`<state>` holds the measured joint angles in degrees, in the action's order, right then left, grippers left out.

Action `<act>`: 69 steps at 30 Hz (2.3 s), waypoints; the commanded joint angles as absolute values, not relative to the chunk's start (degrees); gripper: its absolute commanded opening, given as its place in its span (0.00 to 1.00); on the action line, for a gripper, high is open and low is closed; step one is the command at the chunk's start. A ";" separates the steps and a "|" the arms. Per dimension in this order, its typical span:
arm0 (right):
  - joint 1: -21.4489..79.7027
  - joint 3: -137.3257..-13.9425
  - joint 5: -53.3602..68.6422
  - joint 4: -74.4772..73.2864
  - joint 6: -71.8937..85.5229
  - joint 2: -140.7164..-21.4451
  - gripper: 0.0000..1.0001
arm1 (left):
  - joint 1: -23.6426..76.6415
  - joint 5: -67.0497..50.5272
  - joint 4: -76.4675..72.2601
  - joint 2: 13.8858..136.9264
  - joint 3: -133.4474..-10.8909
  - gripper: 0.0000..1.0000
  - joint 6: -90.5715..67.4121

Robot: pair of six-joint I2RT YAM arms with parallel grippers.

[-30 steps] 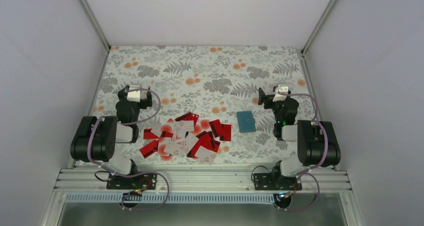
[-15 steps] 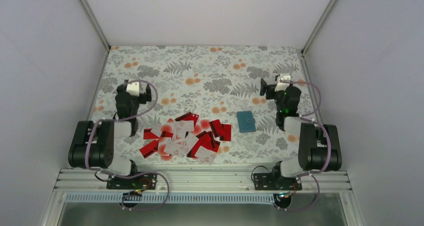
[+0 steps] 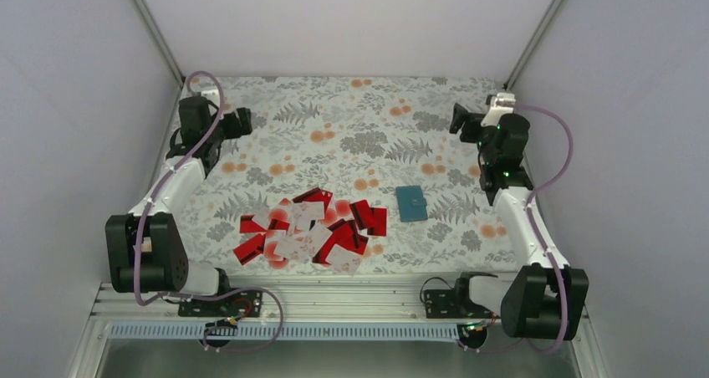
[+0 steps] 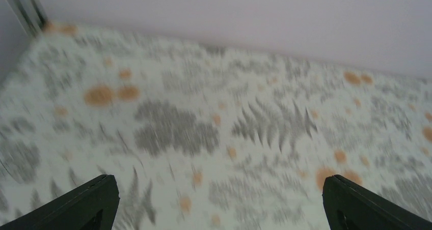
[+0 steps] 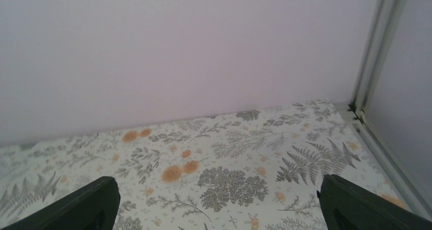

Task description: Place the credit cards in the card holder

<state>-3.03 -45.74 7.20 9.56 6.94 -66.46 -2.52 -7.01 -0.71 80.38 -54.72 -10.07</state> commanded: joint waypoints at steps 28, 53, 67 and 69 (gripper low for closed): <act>7.21 -53.62 18.45 -39.07 15.66 -88.64 0.92 | 22.15 -15.32 23.84 87.01 -61.26 0.94 -13.89; 10.58 -52.74 16.59 -39.73 18.54 -98.34 0.17 | 30.24 -13.53 24.07 93.02 -64.83 0.90 -12.13; 10.22 -59.09 27.06 -38.09 19.38 -98.36 0.04 | 30.26 -21.62 23.54 96.02 -72.84 0.90 -14.68; 9.77 -60.12 29.21 -37.41 19.65 -98.40 0.04 | 30.28 -22.95 23.22 96.88 -74.20 0.90 -15.29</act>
<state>9.89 -57.36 25.28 -38.57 19.00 -98.00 30.02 -18.81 24.10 95.18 -71.05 -13.61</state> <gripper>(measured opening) 0.064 0.902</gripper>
